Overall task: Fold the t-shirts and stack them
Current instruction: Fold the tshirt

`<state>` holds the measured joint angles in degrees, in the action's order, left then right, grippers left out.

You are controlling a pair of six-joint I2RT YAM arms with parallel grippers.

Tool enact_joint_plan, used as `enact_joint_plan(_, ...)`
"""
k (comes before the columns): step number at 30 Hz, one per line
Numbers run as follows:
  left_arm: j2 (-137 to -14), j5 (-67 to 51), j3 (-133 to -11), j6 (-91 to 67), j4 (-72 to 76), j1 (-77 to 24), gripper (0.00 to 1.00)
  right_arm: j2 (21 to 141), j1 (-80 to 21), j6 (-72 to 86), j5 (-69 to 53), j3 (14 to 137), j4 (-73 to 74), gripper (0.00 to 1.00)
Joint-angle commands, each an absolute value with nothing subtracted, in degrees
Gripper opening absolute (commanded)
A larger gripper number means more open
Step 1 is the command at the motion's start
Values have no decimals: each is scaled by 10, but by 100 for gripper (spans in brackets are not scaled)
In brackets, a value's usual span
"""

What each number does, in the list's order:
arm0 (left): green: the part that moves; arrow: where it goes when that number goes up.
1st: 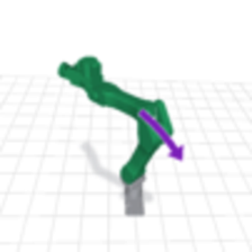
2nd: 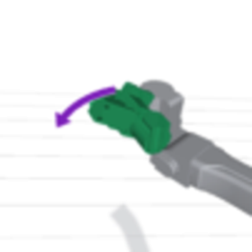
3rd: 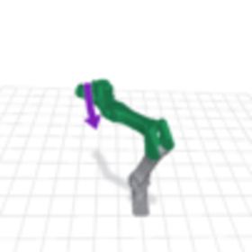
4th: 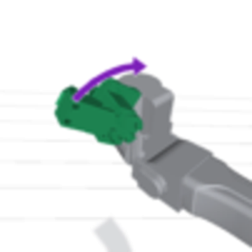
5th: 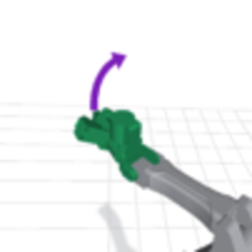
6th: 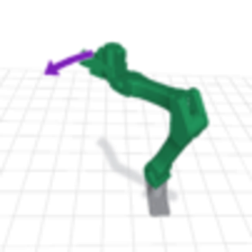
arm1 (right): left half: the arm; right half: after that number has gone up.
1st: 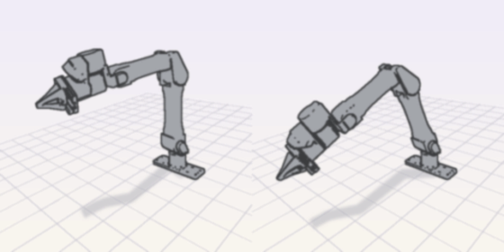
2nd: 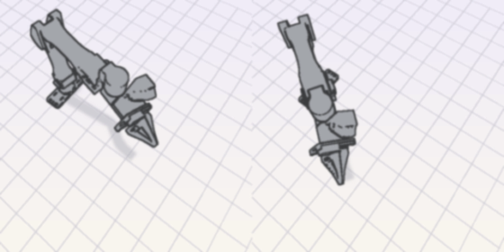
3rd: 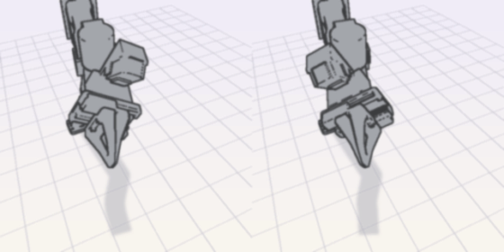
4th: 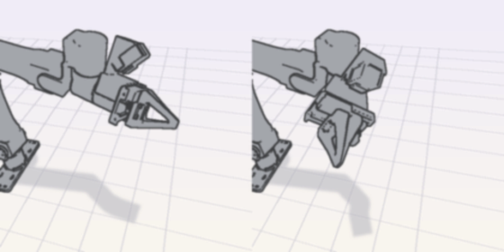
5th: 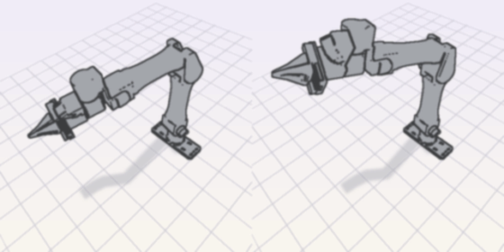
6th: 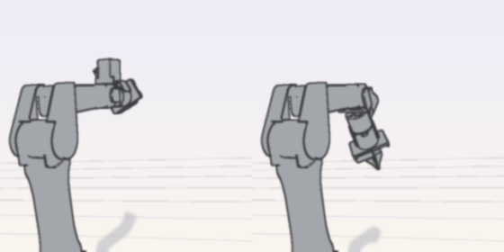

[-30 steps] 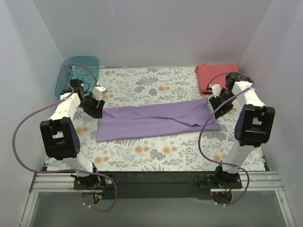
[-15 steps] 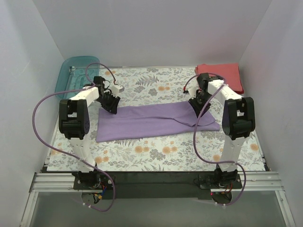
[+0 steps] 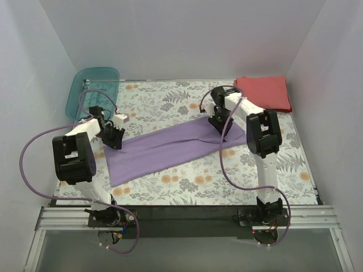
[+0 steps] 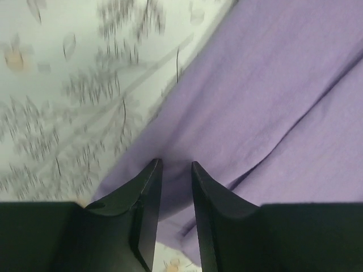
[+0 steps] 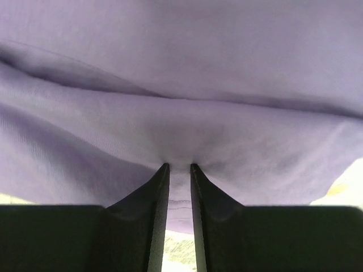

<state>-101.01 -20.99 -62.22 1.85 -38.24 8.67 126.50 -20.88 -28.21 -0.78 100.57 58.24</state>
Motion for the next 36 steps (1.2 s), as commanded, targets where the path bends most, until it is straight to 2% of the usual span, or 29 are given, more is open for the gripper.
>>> enact_joint_plan(1, -948, -180, -570, 52, -440, 111, 27, 1342, -230, -293, 25, 1103, 531, 27)
enact_joint_plan(7, -886, -200, -519, 45, -451, 111, 32, 1479, -262, -332, 104, 1328, 498, 28)
enact_joint_plan(10, -884, -223, -526, 32, -462, 111, 35, 1502, -263, -359, 175, 1337, 366, 29)
enact_joint_plan(14, -859, -284, -562, 21, -463, 111, 41, 1457, -258, -381, 230, 1305, 234, 29)
enact_joint_plan(18, -834, -327, -613, 24, -472, 91, 43, 1361, -240, -336, 168, 1274, 214, 34)
enact_joint_plan(19, -832, -330, -624, 25, -473, 82, 43, 1337, -240, -322, 130, 1250, 214, 38)
enact_joint_plan(22, -824, -316, -621, 29, -456, 23, 43, 1259, -240, -292, 74, 1214, 217, 46)
enact_joint_plan(25, -833, -292, -608, 32, -432, -46, 41, 1209, -236, -272, 49, 1173, 230, 48)
enact_joint_plan(28, -863, -276, -612, 38, -432, -93, 37, 1187, -226, -255, 22, 1161, 267, 48)
enact_joint_plan(36, -926, -194, -587, 47, -420, -199, 34, 1151, -168, -181, -83, 1109, 345, 44)
